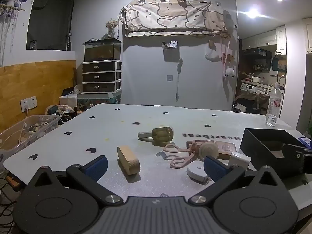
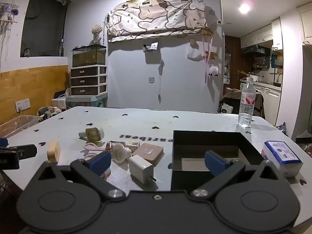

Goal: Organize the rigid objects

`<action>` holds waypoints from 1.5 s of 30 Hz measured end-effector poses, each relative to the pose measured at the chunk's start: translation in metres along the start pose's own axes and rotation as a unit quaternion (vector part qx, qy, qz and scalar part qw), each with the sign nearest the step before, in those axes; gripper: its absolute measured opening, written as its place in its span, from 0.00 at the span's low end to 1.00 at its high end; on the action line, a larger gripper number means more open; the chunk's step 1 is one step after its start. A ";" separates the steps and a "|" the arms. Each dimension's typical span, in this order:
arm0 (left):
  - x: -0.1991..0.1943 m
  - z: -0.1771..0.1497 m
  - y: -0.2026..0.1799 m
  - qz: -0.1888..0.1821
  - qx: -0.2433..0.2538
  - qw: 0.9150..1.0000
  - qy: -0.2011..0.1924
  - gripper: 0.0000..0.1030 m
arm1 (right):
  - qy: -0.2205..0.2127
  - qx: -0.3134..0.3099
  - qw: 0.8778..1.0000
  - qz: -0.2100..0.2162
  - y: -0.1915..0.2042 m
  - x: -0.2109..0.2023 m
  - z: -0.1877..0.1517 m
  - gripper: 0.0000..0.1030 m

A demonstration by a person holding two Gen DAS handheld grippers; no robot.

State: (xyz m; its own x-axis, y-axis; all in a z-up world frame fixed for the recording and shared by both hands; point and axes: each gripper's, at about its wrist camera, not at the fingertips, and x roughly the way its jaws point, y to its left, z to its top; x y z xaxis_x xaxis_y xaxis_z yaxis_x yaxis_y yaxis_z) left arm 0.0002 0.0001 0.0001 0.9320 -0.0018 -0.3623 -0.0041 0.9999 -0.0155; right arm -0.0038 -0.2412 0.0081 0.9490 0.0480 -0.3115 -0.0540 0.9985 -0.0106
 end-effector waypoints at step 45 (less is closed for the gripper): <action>0.000 0.000 0.000 0.003 0.006 1.000 0.002 1.00 | 0.003 0.001 1.000 0.000 -0.001 0.002 -0.002 1.00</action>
State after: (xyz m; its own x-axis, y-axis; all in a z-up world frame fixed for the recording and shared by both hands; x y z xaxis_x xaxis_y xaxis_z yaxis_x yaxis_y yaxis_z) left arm 0.0003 -0.0001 -0.0001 0.9308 0.0038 -0.3656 -0.0047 1.0000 -0.0016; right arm -0.0022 -0.2417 0.0058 0.9469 0.0480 -0.3178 -0.0534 0.9985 -0.0083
